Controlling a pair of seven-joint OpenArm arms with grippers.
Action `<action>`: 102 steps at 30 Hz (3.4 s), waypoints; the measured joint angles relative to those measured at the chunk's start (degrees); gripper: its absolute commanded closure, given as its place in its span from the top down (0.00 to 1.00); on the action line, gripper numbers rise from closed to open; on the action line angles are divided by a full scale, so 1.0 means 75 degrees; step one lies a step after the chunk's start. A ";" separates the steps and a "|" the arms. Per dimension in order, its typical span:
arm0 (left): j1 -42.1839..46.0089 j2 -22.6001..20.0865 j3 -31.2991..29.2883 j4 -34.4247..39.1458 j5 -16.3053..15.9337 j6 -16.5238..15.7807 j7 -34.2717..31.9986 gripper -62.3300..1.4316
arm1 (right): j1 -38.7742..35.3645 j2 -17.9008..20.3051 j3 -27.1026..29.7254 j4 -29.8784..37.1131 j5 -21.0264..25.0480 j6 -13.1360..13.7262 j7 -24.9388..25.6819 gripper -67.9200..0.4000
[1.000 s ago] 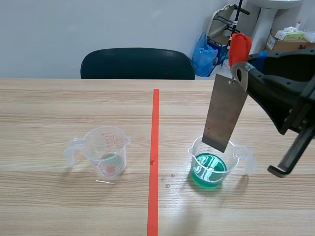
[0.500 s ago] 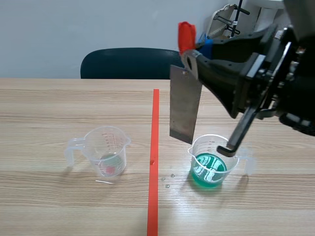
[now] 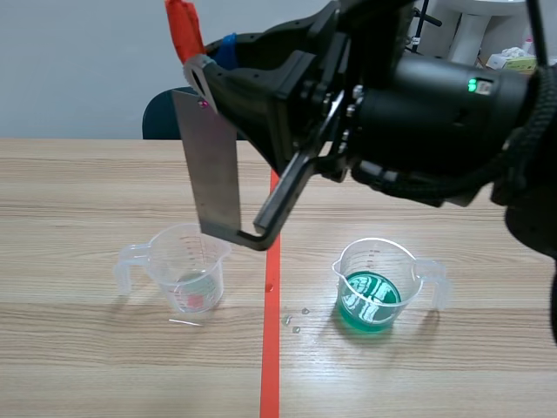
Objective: Do the redox reaction experiment
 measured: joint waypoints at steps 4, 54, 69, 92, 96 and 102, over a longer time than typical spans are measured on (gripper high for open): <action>0.0000 0.0000 0.0000 0.0000 0.0000 0.0000 0.0000 1.00 | 0.0472 -0.0344 -0.0385 -0.0478 -0.0003 -0.0020 -0.0201 0.03; 0.0000 0.0000 0.0000 0.0000 -0.0003 0.0000 0.0405 1.00 | 0.1985 -0.1926 -0.1072 -0.2675 -0.0003 -0.0023 -0.0729 0.03; 0.0000 0.0000 0.0000 0.0000 -0.0003 0.0000 0.0405 1.00 | 0.1985 -0.1926 -0.1072 -0.2675 -0.0003 -0.0023 -0.0729 0.03; 0.0000 0.0000 0.0000 0.0000 -0.0003 0.0000 0.0405 1.00 | 0.1985 -0.1926 -0.1072 -0.2675 -0.0003 -0.0023 -0.0729 0.03; 0.0000 0.0000 0.0000 0.0000 -0.0003 0.0000 0.0405 1.00 | 0.1985 -0.1926 -0.1072 -0.2675 -0.0003 -0.0023 -0.0729 0.03; 0.0000 0.0000 0.0000 0.0000 -0.0003 0.0000 0.0405 1.00 | 0.1985 -0.1926 -0.1072 -0.2675 -0.0003 -0.0023 -0.0729 0.03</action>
